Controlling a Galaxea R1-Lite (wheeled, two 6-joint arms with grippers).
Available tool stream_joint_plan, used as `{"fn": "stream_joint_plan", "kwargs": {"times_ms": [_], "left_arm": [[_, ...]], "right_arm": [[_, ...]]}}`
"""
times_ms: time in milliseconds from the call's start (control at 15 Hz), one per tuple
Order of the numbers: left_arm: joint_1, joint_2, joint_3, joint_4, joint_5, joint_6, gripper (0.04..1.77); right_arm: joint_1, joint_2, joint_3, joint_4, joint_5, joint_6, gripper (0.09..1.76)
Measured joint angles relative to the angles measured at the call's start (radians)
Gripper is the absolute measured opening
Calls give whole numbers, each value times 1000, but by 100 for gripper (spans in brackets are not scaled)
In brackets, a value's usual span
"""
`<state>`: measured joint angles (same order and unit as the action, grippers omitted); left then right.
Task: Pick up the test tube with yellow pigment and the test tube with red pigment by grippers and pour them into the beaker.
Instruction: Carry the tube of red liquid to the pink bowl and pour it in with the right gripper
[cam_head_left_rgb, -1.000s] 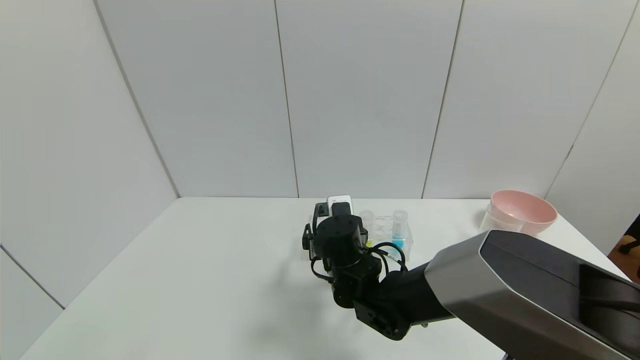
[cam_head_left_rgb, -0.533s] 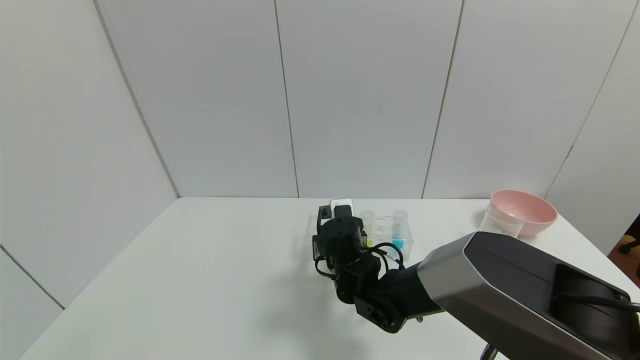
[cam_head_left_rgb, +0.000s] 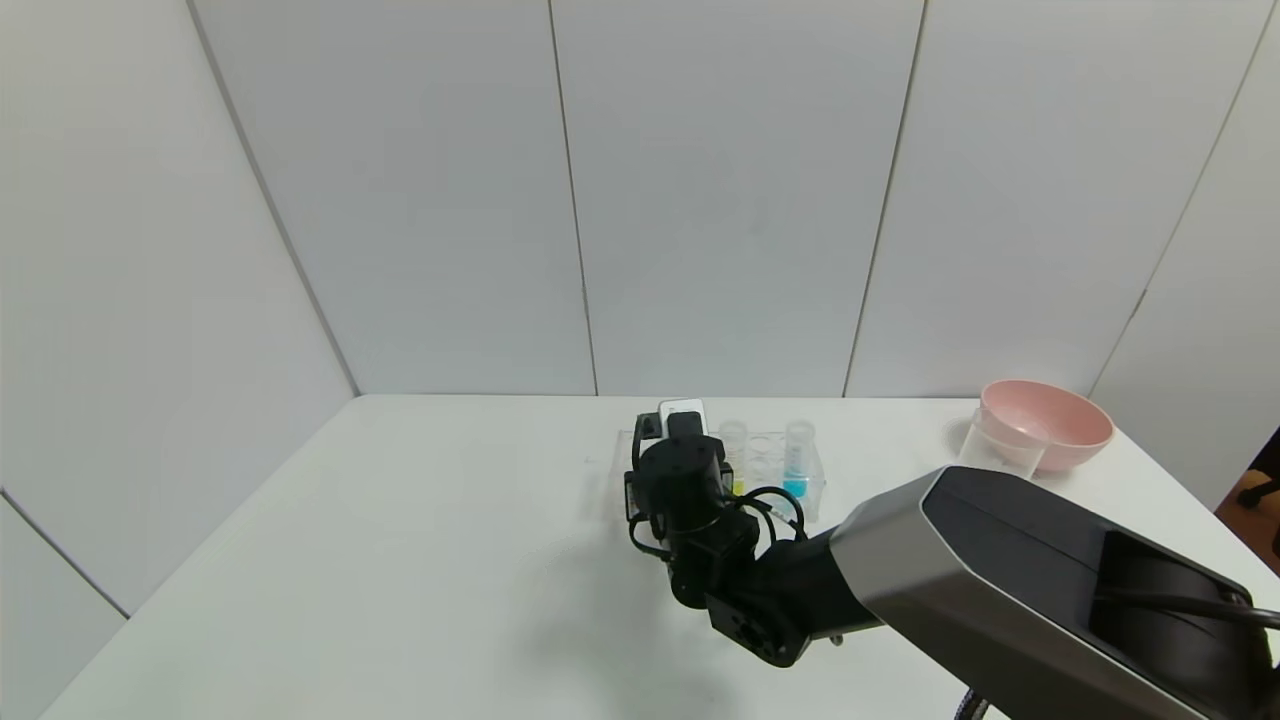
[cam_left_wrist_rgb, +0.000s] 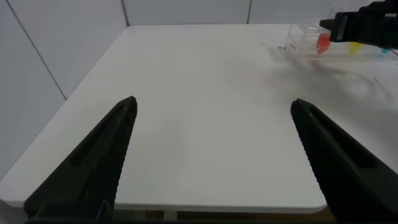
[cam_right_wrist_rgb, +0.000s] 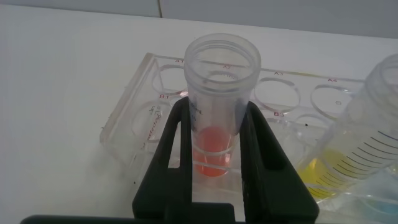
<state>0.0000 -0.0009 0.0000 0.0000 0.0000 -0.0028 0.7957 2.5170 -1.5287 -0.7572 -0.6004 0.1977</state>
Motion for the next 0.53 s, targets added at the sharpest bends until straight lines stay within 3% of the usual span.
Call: {"fn": "stream_joint_plan", "kwargs": {"times_ms": [533], "left_arm": [[0,0,0,0,0,0,176]], "right_arm": [[3,-72,-3,37,10,-8,50]]}}
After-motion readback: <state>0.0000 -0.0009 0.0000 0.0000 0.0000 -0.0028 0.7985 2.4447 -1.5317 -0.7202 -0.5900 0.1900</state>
